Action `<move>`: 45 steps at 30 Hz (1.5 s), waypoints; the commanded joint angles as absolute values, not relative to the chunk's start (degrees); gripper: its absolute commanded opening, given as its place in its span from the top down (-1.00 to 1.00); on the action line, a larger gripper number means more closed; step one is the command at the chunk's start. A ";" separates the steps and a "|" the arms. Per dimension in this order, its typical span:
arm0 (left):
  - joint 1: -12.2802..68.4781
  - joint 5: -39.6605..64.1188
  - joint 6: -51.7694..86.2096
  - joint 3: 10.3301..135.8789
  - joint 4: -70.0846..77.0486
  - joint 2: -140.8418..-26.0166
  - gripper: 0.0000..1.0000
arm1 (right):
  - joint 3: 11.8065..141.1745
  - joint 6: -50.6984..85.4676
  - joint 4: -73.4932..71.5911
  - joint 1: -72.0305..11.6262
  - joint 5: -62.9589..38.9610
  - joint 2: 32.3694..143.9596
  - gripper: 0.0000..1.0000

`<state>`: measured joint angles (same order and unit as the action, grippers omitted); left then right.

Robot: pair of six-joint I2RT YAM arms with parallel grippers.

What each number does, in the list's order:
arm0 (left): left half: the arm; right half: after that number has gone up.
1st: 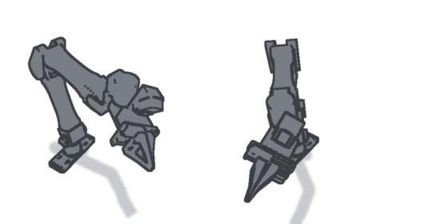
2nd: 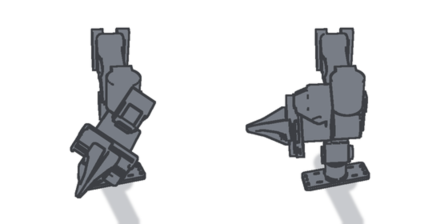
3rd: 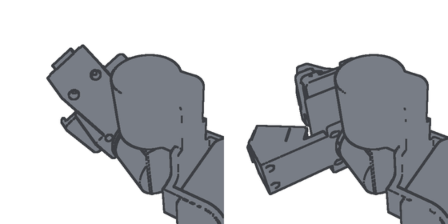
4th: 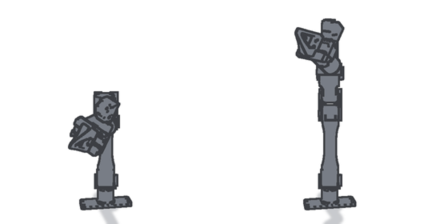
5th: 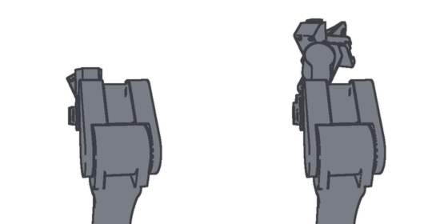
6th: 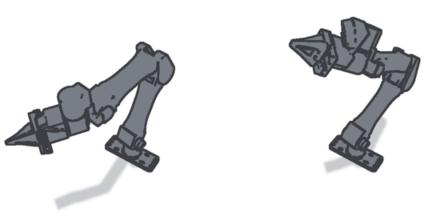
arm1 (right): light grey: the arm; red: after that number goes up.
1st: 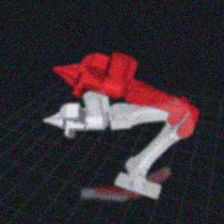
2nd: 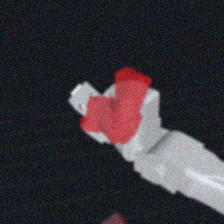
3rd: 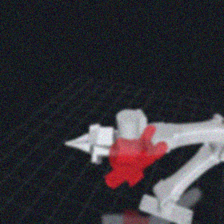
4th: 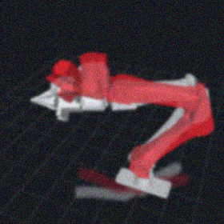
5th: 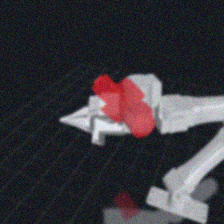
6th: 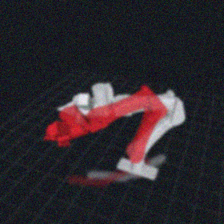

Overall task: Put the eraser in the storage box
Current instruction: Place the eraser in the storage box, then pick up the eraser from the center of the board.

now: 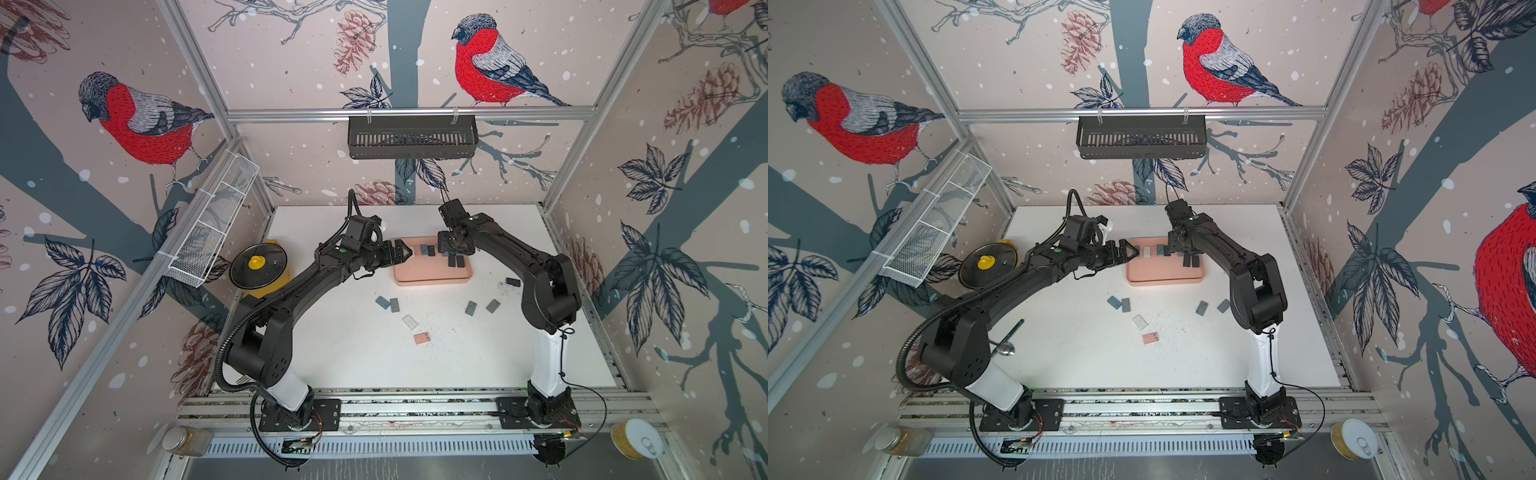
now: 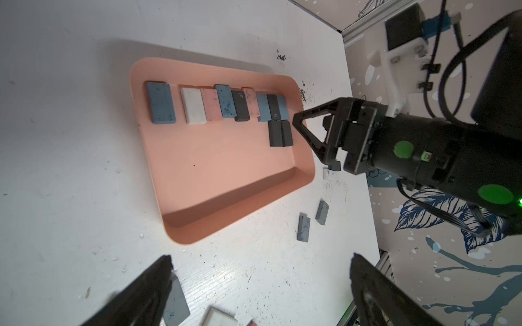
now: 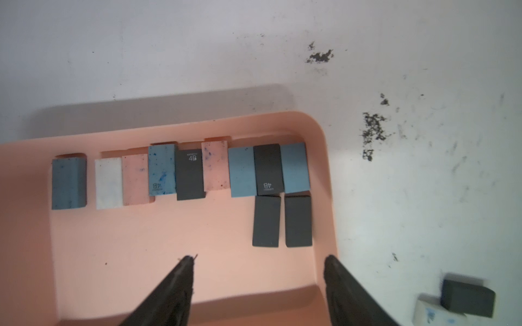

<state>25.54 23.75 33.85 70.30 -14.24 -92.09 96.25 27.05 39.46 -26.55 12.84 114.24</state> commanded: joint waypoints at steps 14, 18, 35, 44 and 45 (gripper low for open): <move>25.38 -0.09 28.77 74.71 -25.42 -87.09 -0.95 | 81.21 24.40 28.81 -26.18 28.59 89.62 -0.98; 25.32 -6.36 27.80 73.91 -26.22 -84.91 -0.95 | 75.38 24.45 22.98 -25.13 28.33 82.84 -0.98; 24.78 -13.39 35.54 62.40 -22.81 -79.27 -0.95 | 57.11 16.17 5.50 -22.22 6.91 67.59 -1.00; 25.12 0.41 48.44 55.26 -20.18 -84.62 -0.94 | 59.17 8.72 7.95 -40.29 24.78 75.83 -1.00; 25.43 1.20 50.06 53.66 -18.71 -84.79 -0.94 | 59.23 8.57 8.00 -41.82 26.74 76.81 -1.00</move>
<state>25.08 -3.90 43.20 56.18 -21.87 -84.33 58.72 11.60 7.73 -39.09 18.57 75.24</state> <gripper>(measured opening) 0.971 0.999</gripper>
